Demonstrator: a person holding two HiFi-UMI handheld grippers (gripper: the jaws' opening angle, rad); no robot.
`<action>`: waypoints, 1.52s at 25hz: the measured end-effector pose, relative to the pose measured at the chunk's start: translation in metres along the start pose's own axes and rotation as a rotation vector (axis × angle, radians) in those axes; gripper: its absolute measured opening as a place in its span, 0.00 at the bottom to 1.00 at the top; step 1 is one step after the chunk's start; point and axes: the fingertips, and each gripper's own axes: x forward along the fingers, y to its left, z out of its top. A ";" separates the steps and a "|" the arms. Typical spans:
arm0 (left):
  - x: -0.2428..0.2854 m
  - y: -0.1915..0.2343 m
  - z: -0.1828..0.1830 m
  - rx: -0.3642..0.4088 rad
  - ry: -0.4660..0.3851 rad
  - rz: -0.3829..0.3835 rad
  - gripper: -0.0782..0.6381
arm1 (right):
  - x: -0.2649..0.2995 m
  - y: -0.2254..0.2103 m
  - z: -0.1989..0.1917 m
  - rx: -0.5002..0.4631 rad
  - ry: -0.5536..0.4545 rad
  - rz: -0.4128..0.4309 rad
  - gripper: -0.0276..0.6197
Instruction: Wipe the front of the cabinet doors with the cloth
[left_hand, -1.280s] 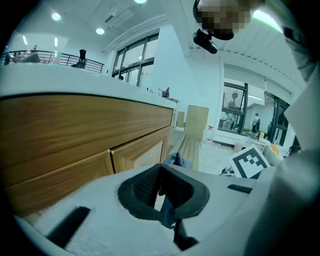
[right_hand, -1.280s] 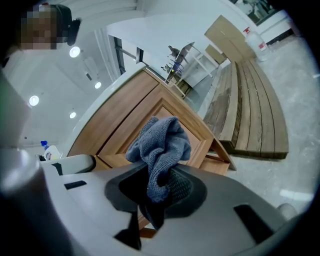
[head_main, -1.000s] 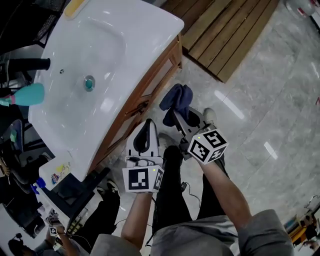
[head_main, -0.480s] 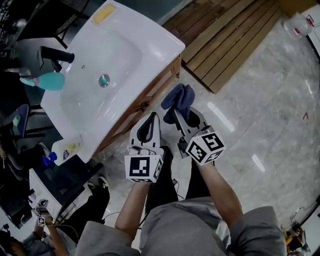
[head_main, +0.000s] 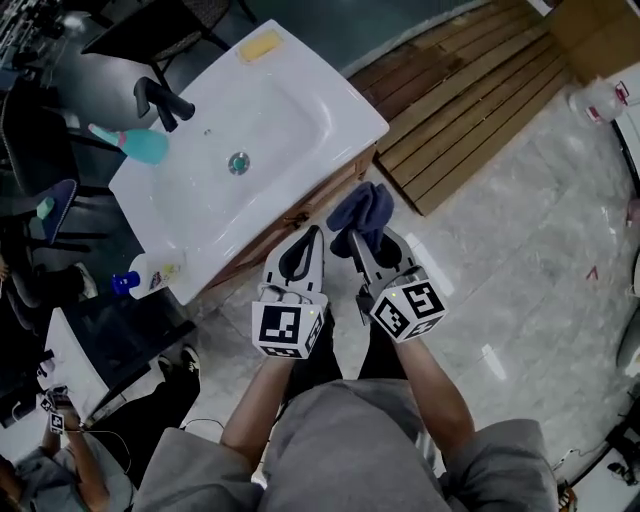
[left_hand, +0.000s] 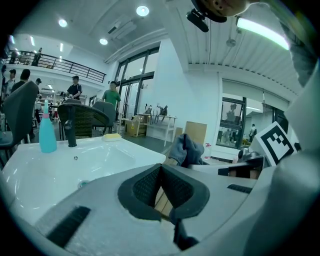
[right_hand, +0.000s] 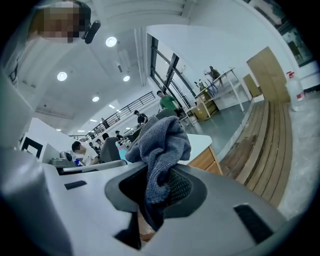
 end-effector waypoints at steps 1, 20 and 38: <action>-0.004 0.000 0.005 -0.002 -0.003 0.002 0.12 | -0.001 0.006 0.006 -0.014 0.000 0.006 0.16; -0.056 -0.002 0.117 0.016 -0.107 0.011 0.12 | -0.018 0.107 0.102 -0.167 -0.047 0.131 0.16; -0.078 -0.005 0.180 0.071 -0.214 0.005 0.12 | -0.025 0.143 0.163 -0.284 -0.143 0.200 0.16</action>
